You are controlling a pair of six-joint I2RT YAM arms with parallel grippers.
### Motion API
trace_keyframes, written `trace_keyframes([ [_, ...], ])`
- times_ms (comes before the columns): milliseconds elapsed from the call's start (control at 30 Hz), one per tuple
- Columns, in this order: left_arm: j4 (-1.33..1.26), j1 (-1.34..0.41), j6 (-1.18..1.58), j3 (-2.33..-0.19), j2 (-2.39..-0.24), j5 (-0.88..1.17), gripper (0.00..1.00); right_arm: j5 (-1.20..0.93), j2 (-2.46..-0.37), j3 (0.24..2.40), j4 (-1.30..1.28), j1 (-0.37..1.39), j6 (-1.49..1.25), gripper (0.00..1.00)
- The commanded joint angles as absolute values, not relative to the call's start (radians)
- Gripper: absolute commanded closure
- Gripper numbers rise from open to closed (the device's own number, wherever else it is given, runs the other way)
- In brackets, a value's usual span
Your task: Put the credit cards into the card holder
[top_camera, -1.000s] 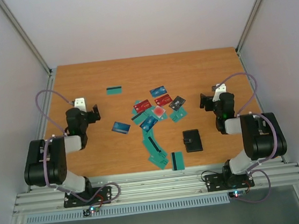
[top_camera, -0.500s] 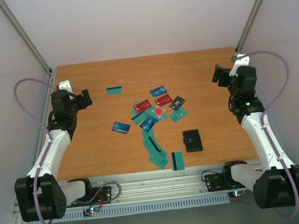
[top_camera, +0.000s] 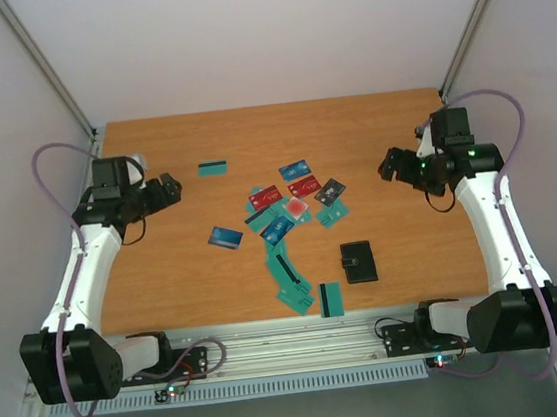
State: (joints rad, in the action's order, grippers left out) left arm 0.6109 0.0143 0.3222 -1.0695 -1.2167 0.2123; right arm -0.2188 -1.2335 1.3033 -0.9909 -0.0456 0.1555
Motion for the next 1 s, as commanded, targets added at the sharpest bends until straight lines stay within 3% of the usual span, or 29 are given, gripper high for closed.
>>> trace_keyframes([
  [0,0.821,-0.052,0.341,-1.055,-1.204,0.365,0.09,-0.412,-1.223,1.242,-1.211,-0.047,0.065,0.02],
  [400,0.732,-0.340,0.499,-0.900,-1.179,0.493,0.24,-0.529,-1.157,0.849,-1.196,-0.017,-0.052,0.19],
  [967,0.612,-0.677,0.571,-1.122,-1.538,0.465,0.37,-0.407,-1.400,0.822,-1.056,0.044,-0.082,0.39],
])
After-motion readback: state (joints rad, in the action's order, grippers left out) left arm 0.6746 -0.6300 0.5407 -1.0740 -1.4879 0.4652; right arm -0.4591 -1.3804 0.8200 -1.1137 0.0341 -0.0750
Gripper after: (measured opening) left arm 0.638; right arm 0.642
